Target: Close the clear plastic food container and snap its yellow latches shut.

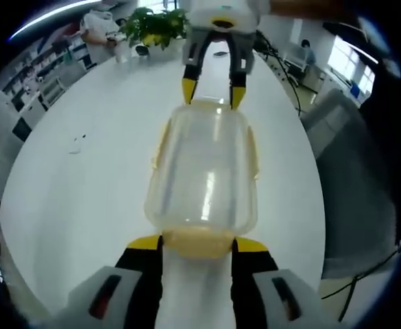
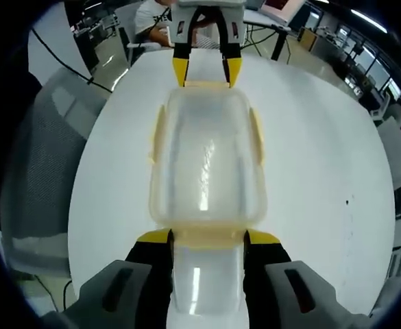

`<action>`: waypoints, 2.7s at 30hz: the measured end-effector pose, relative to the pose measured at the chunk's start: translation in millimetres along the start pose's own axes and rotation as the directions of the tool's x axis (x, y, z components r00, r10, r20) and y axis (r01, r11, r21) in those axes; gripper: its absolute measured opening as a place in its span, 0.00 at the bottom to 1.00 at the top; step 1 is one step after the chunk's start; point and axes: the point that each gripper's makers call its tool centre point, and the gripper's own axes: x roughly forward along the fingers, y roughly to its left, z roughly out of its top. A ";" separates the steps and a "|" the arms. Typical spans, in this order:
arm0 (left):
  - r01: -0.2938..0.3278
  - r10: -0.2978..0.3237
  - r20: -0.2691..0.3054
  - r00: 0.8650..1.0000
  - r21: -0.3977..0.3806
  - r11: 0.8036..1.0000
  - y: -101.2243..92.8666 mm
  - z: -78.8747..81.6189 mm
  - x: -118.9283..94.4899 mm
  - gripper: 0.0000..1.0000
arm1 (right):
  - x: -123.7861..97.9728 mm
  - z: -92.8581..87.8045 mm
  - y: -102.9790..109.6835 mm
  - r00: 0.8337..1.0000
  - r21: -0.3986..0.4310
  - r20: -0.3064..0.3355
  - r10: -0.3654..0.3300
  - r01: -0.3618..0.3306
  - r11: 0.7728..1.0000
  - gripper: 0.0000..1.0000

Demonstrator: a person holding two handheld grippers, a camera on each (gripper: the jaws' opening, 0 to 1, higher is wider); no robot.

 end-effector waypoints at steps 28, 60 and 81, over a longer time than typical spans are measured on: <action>-0.022 0.022 -0.012 1.000 -0.033 0.999 -16.5 54.9 34.6 0.33 | -21.7 -61.7 -1.7 1.000 -0.039 0.000 0.010 -0.010 0.999 0.37; -0.024 0.025 0.009 1.000 -0.038 0.999 -23.9 109.5 67.9 0.33 | -42.9 -124.4 -5.6 1.000 -0.071 -0.017 -0.001 0.000 0.997 0.37; -0.007 0.009 0.047 0.999 -0.034 0.999 -25.0 138.7 76.5 0.33 | -60.9 -149.2 -7.5 1.000 -0.046 -0.014 -0.006 0.005 0.999 0.36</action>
